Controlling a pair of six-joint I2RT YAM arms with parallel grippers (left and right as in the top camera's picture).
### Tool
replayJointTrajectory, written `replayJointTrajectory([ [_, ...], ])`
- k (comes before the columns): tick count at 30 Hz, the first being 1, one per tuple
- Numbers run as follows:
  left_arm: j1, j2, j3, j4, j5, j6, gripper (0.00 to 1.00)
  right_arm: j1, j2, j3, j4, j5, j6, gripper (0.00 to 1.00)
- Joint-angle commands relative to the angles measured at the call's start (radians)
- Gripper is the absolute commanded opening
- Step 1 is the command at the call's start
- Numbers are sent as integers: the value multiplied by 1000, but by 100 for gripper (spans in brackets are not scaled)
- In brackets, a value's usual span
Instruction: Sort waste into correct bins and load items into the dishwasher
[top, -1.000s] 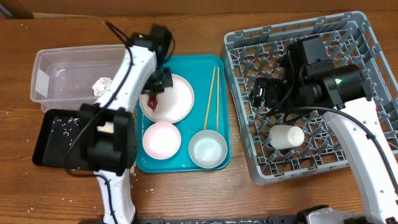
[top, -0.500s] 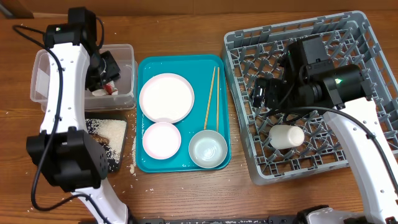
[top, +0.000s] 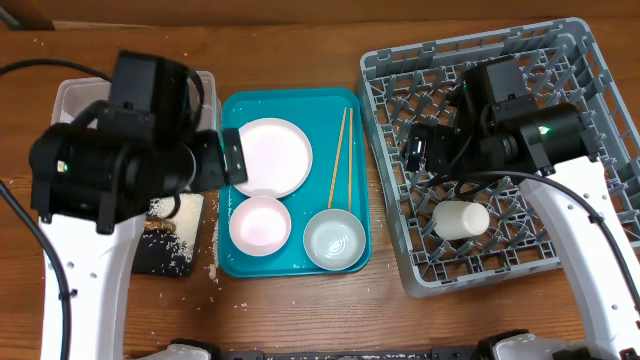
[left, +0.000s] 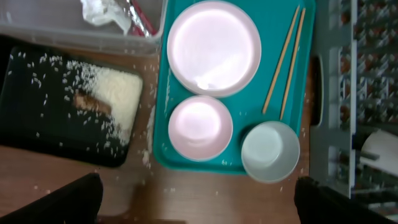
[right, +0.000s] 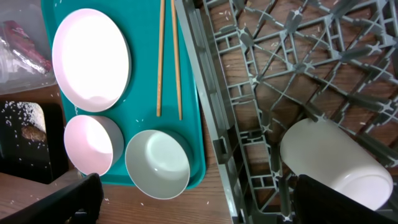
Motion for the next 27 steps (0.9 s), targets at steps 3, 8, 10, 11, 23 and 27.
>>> replayJointTrajectory([
  [3,-119,-60,4,-13,100,-27,100,2,0,6,3,10,-2,100],
  [8,-120,-53,4,-13,99,-26,100,2,0,6,3,10,-2,100],
  [10,-117,-50,4,-13,94,-26,100,2,0,6,3,10,-2,100],
  [11,-116,-51,4,0,27,-20,100,2,0,6,3,10,-2,100],
  [23,70,-526,-589,814,175,412,100,2,0,6,3,10,-2,100],
  [27,167,-785,-967,1050,238,412,100,2,0,6,3,10,-2,100],
])
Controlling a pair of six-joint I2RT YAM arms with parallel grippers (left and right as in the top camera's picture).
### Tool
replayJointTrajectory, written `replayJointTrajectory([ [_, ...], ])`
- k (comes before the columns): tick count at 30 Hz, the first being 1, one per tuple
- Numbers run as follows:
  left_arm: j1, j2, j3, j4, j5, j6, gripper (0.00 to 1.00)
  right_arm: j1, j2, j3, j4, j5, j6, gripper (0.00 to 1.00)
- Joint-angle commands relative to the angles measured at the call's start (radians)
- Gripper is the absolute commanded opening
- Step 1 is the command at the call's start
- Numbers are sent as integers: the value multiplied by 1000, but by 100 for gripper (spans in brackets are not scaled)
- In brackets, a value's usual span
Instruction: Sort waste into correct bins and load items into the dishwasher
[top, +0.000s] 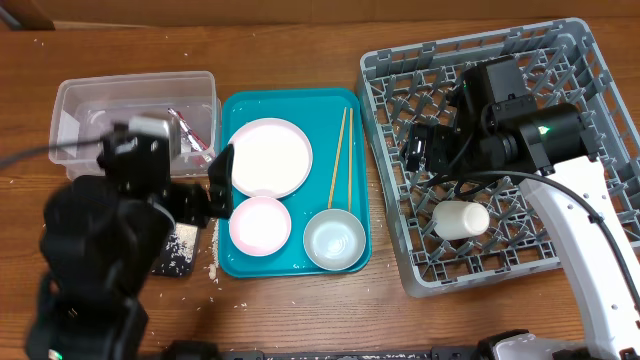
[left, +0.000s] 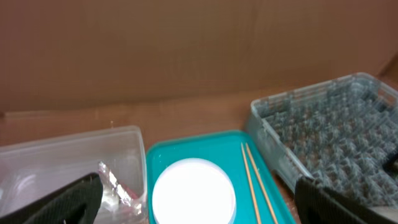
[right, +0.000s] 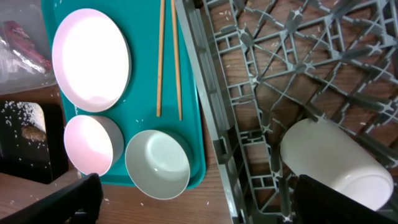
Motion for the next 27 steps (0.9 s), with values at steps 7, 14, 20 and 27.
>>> replayJointTrajectory([
  [7,80,-533,-700,377,171,45,100,2,0,6,4,10,-2,100],
  [14,80,-784,-964,470,204,36,100,2,0,6,4,10,-2,100],
  [20,80,-791,-1113,513,266,36,100,2,0,6,4,10,-2,100],
  [27,80,-784,-1141,533,267,40,100,2,0,6,4,10,-2,100],
])
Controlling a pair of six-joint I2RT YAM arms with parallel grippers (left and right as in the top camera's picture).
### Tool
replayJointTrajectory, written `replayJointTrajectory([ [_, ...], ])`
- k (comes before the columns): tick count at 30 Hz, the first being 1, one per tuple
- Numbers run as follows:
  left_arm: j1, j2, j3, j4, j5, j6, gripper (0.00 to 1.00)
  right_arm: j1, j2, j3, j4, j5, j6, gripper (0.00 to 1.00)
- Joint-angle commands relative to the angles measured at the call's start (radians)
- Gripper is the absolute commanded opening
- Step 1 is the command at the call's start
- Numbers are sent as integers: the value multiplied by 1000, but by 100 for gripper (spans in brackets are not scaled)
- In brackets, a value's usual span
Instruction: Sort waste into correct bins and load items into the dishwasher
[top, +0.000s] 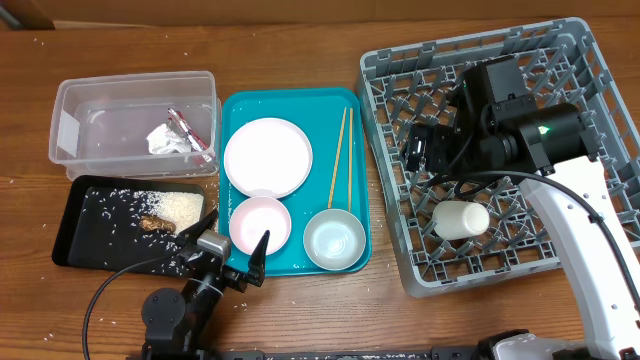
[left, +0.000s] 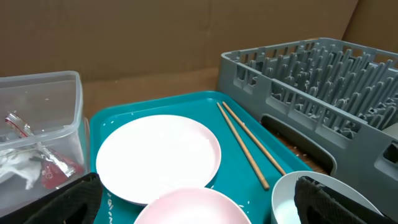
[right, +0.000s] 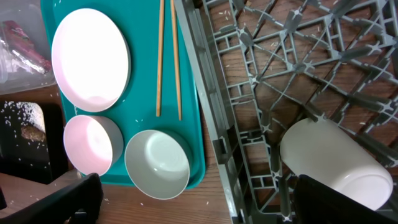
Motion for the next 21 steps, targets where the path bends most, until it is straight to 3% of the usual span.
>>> replayJointTrajectory([
  [1,6,-6,-3,0,18,15,100,2,-1,6,3,10,-2,100],
  [9,6,-6,-3,0,18,15,100,2,-1,6,4,8,-1,100],
  [12,6,-6,-3,0,18,15,100,7,0,6,141,-194,50,100],
  [13,6,-6,-3,0,18,15,100,14,2,6,152,-248,47,95],
  [14,6,-6,-3,0,18,15,100,48,6,6,165,-356,4,82],
  [15,6,-6,-3,0,18,15,100,97,11,6,163,-365,-20,81],
  [21,6,-6,-3,0,18,15,100,552,122,6,122,135,-40,85],
])
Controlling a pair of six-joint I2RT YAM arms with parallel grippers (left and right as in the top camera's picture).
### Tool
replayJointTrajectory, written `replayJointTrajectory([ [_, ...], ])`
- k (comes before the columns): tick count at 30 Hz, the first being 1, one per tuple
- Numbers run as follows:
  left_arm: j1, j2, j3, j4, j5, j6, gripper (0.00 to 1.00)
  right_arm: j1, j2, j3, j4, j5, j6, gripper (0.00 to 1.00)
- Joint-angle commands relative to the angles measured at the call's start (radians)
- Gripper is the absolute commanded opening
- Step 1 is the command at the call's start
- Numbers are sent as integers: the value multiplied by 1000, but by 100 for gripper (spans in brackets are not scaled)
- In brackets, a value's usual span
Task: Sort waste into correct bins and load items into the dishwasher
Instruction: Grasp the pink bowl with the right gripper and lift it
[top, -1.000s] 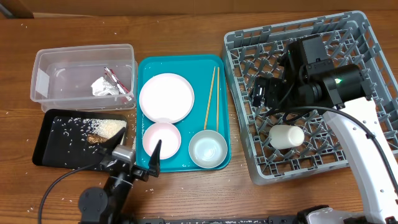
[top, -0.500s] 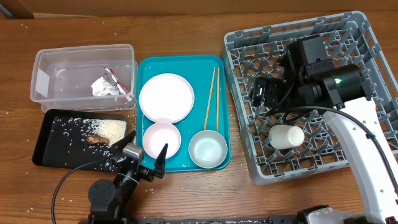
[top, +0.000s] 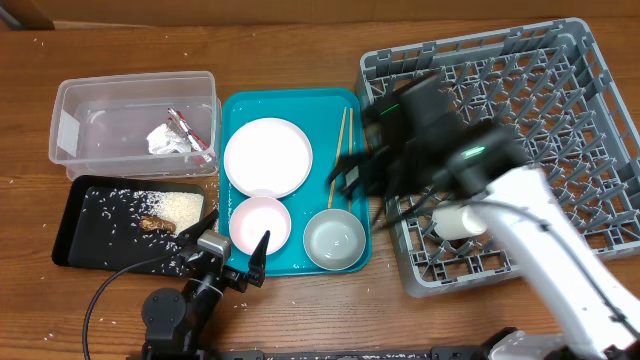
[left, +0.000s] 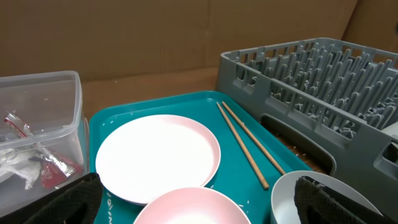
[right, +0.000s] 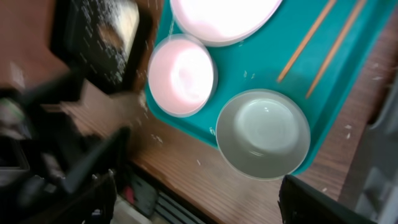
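Observation:
A teal tray (top: 240, 110) holds a pink plate (top: 267, 157), a pink bowl (top: 260, 224), a grey-green bowl (top: 335, 240) and two chopsticks (top: 340, 155). The grey dish rack (top: 520, 90) has a white cup (top: 462, 220) lying in it. My right gripper (top: 370, 195) hangs open and empty over the tray's right side; its view looks down on the grey-green bowl (right: 263, 134) and pink bowl (right: 182, 74). My left gripper (top: 238, 232) sits low at the table's front, open, facing the pink bowl (left: 186, 208) and plate (left: 157, 155).
At the back left is a clear bin (top: 135, 125) with crumpled wrappers. In front of it lies a black tray (top: 90, 215) with rice and a food scrap. Rice grains are scattered on the wood by the tray's left edge.
My right arm has moved left from over the rack to over the tray's right side, above the grey-green bowl. The left arm and all dishes stand as before.
My left arm first hung high over the black tray and bin, then was lower, then lay at the front edge, open and facing the tray. My right gripper stayed open over the rack beside the cup, and now it is over the tray.

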Motion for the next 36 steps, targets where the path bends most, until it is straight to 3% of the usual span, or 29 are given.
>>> replayJointTrajectory([
  [1,6,-6,-3,1,18,15,100,198,78,7,-7,307,-21,86],
  [6,6,-6,-3,1,18,15,100,304,216,7,93,253,-43,81],
  [10,6,-6,-3,1,18,15,100,280,348,7,252,248,-8,68],
  [17,6,-6,-3,1,18,15,100,216,498,7,377,243,15,61],
  [20,6,-6,-3,1,18,15,100,213,534,7,373,212,17,45],
  [21,6,-6,-3,1,18,15,100,213,539,7,361,203,17,35],
  [25,6,-6,-3,1,18,15,100,194,517,18,341,222,17,4],
  [31,6,-6,-3,1,18,15,100,65,289,43,305,249,3,4],
  [33,6,-6,-3,1,18,15,100,11,175,43,299,253,-70,4],
  [36,6,-6,-3,0,18,15,100,-28,51,43,231,603,-91,4],
])
